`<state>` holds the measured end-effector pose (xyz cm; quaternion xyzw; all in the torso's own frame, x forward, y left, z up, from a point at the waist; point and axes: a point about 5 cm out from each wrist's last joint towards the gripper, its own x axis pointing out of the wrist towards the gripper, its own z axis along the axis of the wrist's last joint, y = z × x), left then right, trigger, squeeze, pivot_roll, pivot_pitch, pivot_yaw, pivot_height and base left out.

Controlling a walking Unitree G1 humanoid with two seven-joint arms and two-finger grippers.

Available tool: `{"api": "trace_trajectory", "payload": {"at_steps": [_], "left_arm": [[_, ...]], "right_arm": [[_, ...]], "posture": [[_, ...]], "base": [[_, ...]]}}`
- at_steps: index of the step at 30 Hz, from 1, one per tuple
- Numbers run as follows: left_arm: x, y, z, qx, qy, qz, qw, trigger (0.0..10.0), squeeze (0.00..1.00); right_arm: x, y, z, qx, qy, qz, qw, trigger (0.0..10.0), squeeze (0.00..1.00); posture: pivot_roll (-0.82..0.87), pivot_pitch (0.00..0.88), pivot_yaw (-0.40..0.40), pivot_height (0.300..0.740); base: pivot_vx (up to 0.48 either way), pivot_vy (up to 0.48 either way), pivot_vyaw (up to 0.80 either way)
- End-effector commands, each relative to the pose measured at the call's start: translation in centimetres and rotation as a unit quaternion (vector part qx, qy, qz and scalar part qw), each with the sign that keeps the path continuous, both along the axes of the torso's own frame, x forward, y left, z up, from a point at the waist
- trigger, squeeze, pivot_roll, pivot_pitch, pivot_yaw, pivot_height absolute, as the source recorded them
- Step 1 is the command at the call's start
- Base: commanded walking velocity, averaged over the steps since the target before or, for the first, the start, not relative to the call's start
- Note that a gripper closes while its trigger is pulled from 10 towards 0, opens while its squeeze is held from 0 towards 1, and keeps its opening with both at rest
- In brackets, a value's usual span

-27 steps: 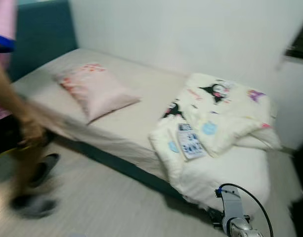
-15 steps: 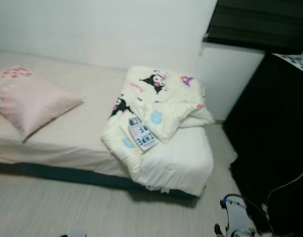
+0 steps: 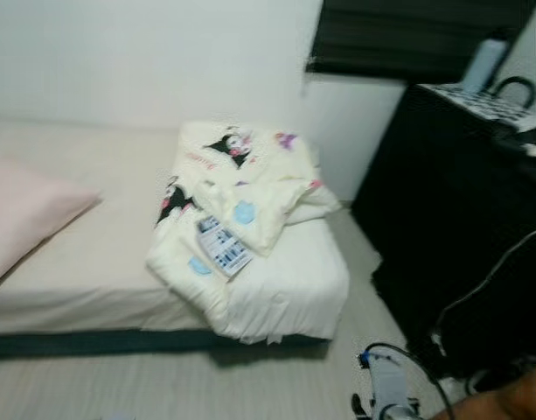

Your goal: Clean up the room

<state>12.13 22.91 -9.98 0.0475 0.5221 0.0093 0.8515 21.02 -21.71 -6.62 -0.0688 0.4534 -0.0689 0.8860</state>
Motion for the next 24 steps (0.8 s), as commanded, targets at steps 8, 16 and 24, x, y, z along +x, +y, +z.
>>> {"api": "trace_trajectory", "payload": {"at_steps": [8, 16, 24], "left_arm": [[0.4, -0.6, 0.0, -0.035, -0.019, 0.033, 0.999, 10.0, 0.00], [0.1, -0.8, -0.1, -0.045, -0.021, 0.055, 0.997, 10.0, 0.00], [-0.6, -0.7, -0.3, -0.047, -0.014, 0.064, 0.997, 10.0, 0.00]], "right_arm": [[-0.8, -0.8, -0.3, 0.000, 0.004, -0.024, 1.000, 10.0, 0.00], [-0.4, -0.9, 0.0, 0.001, 0.004, -0.001, 1.000, 10.0, 0.00], [-1.1, -1.5, -0.3, -0.005, 0.012, -0.009, 1.000, 10.0, 0.00]], "posture": [[-0.07, 0.047, -0.068, 0.740], [-0.07, 0.058, -0.076, 0.740], [-0.08, 0.070, -0.074, 0.740]], "base": [[0.000, 0.000, -0.55], [0.000, 0.000, 0.00], [0.000, 0.000, -0.16]]}}
